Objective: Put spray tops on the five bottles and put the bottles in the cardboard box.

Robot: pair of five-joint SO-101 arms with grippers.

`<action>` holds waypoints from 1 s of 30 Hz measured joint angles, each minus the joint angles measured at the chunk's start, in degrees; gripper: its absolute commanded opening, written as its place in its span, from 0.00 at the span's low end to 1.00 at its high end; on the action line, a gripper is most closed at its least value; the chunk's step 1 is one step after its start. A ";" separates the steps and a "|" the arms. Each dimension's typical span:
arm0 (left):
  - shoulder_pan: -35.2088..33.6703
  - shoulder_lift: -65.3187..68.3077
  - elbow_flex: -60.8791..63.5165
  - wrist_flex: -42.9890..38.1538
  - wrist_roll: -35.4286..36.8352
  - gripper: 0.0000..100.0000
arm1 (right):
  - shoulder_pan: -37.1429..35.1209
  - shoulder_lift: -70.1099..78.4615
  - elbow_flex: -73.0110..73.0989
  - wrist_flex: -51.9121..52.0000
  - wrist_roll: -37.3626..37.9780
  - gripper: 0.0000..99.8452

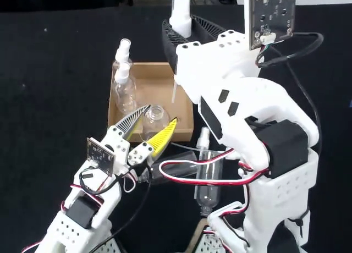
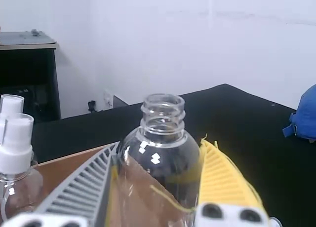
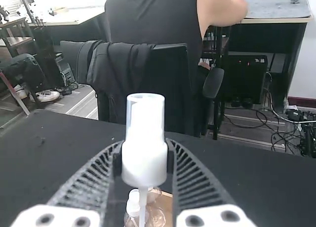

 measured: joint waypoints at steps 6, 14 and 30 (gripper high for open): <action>0.00 0.00 0.00 2.90 0.00 0.06 | -0.26 0.00 0.00 0.00 0.00 0.02; -0.09 0.00 0.00 6.15 0.00 0.06 | -2.55 0.00 5.36 -4.48 0.00 0.01; -3.16 0.00 0.00 1.93 0.00 0.06 | -5.10 -0.44 6.59 -5.71 0.00 0.01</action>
